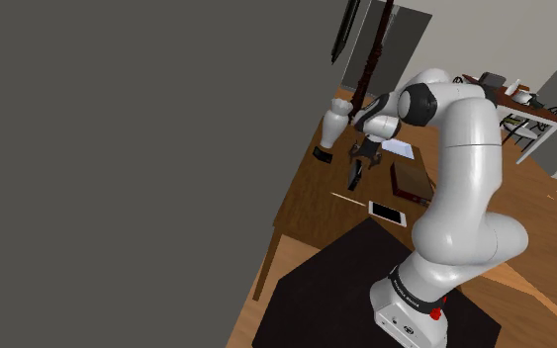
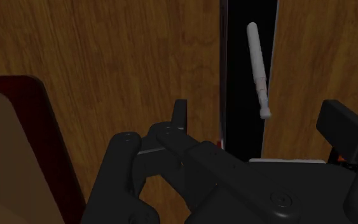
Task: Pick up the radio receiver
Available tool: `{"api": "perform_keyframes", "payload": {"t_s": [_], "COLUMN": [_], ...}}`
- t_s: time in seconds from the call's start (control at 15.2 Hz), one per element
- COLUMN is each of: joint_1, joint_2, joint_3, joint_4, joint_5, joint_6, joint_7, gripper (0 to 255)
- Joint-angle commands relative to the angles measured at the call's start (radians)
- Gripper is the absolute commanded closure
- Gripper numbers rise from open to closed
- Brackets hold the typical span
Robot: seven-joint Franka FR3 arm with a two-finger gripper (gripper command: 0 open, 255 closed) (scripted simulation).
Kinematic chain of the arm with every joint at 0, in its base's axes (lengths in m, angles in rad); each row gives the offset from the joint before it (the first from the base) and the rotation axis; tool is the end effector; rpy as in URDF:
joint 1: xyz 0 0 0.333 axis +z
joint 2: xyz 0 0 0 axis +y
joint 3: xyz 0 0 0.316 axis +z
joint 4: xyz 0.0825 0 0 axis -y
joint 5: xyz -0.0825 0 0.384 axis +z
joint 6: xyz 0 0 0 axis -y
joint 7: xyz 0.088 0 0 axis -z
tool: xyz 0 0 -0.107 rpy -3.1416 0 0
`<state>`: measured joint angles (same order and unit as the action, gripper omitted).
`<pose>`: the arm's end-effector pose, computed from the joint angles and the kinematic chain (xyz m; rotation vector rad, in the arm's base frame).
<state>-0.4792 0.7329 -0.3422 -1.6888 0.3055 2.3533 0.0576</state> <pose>0.4788 -0.4746 0.1887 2.7366 -1.5267 -0.0266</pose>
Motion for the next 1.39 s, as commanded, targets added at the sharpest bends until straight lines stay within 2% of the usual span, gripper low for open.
{"api": "perform_keyframes", "payload": {"t_s": [0.0,0.4,0.46,1.06,1.32], "joint_1": [-0.006,-0.016,-0.016,-0.016,-0.007], "joint_2": [0.021,0.067,0.067,0.067,0.027], "joint_3": [0.005,0.020,0.020,0.020,0.007], "joint_4": [0.005,0.017,0.016,0.017,0.006], "joint_5": [0.007,0.021,0.021,0.021,0.009], "joint_6": [0.016,0.050,0.051,0.050,0.021], "joint_7": [-0.002,-0.010,-0.010,-0.010,-0.003], "gripper": [0,0,255,255,255]}}
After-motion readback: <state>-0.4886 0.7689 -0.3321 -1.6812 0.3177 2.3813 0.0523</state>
